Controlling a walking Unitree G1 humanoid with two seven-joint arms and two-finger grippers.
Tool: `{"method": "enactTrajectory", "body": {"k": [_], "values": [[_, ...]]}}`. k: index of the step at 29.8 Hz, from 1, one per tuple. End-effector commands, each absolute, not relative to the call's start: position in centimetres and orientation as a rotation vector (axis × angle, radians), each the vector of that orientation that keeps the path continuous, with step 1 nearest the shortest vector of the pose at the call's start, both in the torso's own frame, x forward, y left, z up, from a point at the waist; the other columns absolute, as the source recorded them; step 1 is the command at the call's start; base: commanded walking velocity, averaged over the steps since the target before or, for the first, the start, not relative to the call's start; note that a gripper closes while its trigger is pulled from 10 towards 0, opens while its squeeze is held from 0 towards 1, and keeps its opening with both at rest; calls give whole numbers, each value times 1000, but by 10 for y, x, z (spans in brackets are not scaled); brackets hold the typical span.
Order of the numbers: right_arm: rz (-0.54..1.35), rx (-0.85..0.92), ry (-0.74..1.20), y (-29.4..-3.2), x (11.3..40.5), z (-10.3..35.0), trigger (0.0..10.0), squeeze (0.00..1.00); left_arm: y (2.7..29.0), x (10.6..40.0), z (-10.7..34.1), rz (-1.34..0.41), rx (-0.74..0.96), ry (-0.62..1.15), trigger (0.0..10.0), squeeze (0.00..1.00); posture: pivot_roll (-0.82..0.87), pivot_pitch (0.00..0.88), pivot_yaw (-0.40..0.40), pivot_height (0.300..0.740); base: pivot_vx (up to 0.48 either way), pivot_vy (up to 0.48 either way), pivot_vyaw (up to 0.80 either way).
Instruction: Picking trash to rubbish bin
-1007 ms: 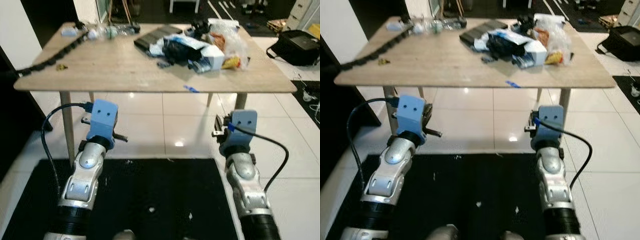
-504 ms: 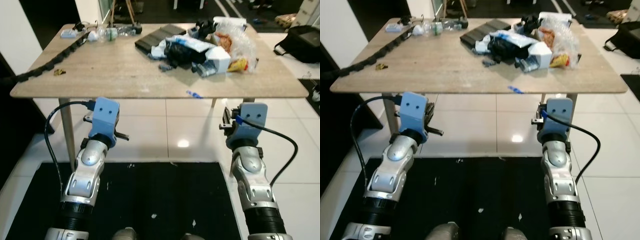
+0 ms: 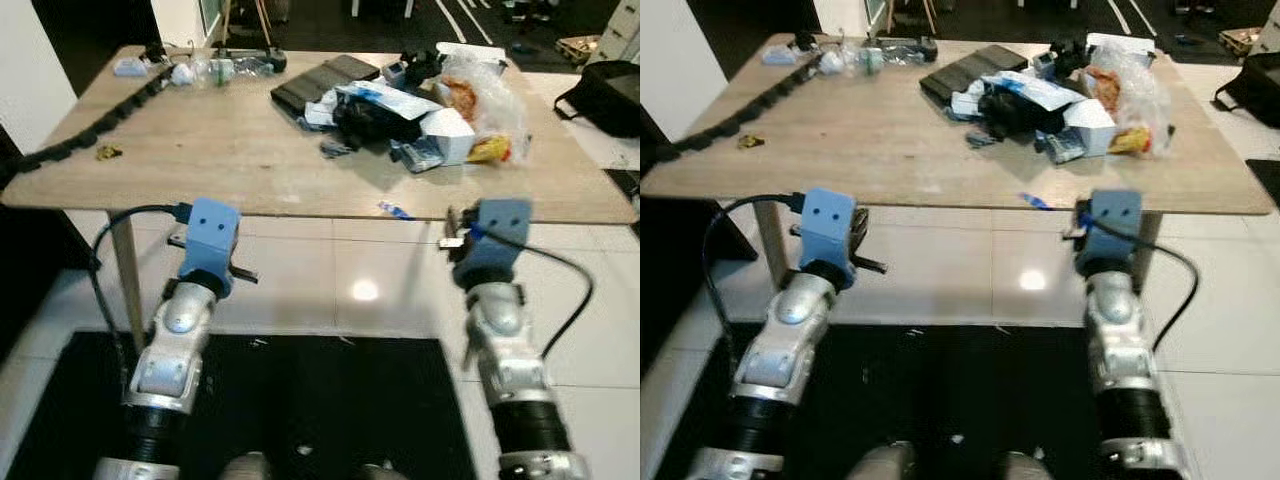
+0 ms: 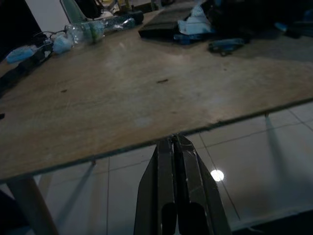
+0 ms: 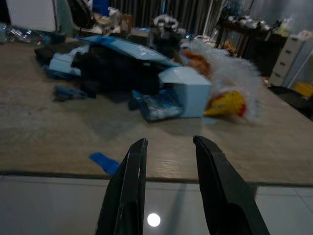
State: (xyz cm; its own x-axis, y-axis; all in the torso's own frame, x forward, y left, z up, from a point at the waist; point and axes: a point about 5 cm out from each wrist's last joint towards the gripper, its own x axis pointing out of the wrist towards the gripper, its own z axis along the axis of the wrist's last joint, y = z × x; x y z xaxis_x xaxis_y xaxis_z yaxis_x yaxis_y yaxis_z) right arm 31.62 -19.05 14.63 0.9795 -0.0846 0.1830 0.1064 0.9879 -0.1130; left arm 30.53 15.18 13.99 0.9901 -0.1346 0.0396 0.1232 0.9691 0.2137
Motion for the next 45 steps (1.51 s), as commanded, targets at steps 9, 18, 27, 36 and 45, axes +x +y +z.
{"method": "enactTrajectory", "body": {"k": [9,18,27,36,45], "values": [[-45,-136,-163,-185,322,147,10000,0,154,302,135,-125,209,-33,10000,0,50,66,-18,740,297,0,0],[-17,-114,-140,-182,323,144,10000,0,153,301,135,-128,209,-31,10000,0,49,67,-17,740,297,0,0],[3,-96,-120,-181,323,141,10000,0,153,302,135,-130,210,-32,10000,0,48,67,-17,740,297,0,0],[48,-71,-110,-178,322,139,10000,1000,152,302,135,-131,209,-33,10000,0,46,65,-16,740,298,0,0],[200,-108,-65,-168,325,136,10000,1000,151,303,135,-133,208,-34,10000,0,44,63,-19,740,297,0,0]]}}
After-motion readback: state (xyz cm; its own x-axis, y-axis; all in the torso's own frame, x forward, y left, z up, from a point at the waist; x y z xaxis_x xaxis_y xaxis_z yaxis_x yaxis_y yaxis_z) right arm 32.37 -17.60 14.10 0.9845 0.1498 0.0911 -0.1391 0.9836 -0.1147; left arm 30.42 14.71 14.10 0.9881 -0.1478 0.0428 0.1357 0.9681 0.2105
